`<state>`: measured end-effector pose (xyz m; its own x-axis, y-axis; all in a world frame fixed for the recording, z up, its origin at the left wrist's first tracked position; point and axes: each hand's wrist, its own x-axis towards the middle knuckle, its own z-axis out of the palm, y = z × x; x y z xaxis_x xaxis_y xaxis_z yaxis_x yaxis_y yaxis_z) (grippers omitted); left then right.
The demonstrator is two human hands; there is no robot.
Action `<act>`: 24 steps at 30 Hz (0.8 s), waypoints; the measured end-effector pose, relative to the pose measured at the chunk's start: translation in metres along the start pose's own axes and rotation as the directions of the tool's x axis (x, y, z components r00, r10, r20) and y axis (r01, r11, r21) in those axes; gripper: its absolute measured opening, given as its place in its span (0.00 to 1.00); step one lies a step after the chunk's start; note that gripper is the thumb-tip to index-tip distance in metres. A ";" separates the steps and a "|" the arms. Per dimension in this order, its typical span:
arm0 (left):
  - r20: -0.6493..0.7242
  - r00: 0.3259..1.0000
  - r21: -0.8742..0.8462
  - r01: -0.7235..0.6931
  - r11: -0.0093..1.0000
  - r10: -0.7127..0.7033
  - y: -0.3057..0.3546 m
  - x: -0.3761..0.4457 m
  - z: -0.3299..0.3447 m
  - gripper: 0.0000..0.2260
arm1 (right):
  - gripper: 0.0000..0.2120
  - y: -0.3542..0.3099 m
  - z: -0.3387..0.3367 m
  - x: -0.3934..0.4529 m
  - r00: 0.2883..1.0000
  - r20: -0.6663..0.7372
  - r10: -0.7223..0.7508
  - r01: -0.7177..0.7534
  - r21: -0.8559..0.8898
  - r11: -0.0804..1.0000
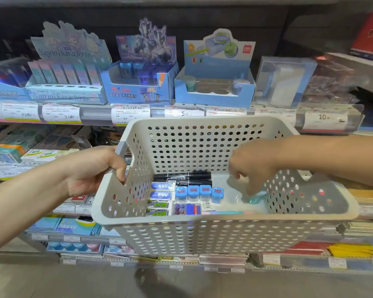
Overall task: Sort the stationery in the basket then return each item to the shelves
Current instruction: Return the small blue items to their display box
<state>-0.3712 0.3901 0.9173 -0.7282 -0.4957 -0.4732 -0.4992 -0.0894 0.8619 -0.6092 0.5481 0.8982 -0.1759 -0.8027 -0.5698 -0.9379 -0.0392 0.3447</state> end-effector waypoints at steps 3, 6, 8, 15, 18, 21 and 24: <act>-0.003 1.000 -0.012 -0.004 1.000 0.003 0.001 0.001 0.001 0.25 | 0.28 -0.006 0.011 0.007 0.992 0.117 0.054 -0.037 -0.142 0.989; -0.007 1.000 -0.003 -0.007 1.000 0.007 0.001 0.002 0.002 0.25 | 0.17 -0.008 0.018 0.014 0.984 0.165 0.072 -0.036 -0.214 0.976; -0.023 1.000 0.011 -0.007 1.000 0.007 -0.001 0.003 0.000 0.25 | 0.15 -0.007 0.022 0.020 0.988 0.140 0.072 -0.035 -0.250 0.968; -0.013 1.000 -0.009 -0.005 1.000 0.005 -0.006 0.003 -0.002 0.24 | 0.21 0.014 -0.014 0.001 0.993 -0.068 -0.094 0.104 0.163 0.981; 0.011 1.000 -0.038 -0.001 0.999 0.002 -0.005 0.001 0.000 0.23 | 0.32 0.037 -0.041 -0.013 0.919 -0.377 -0.119 0.284 0.419 0.862; -0.001 1.000 -0.022 0.004 1.000 -0.004 -0.004 0.002 0.001 0.25 | 0.24 0.057 -0.063 -0.021 0.803 -0.593 0.057 0.325 0.517 0.792; -0.021 1.000 0.000 0.013 1.000 -0.013 -0.002 0.003 0.001 0.28 | 0.17 0.073 -0.079 -0.015 0.689 -0.683 0.241 0.298 0.570 0.766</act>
<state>-0.3729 0.3897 0.9137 -0.7116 -0.5126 -0.4805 -0.5086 -0.0960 0.8557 -0.6514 0.5105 0.9912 -0.1426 -0.9694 0.1999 -0.9410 0.0702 -0.3309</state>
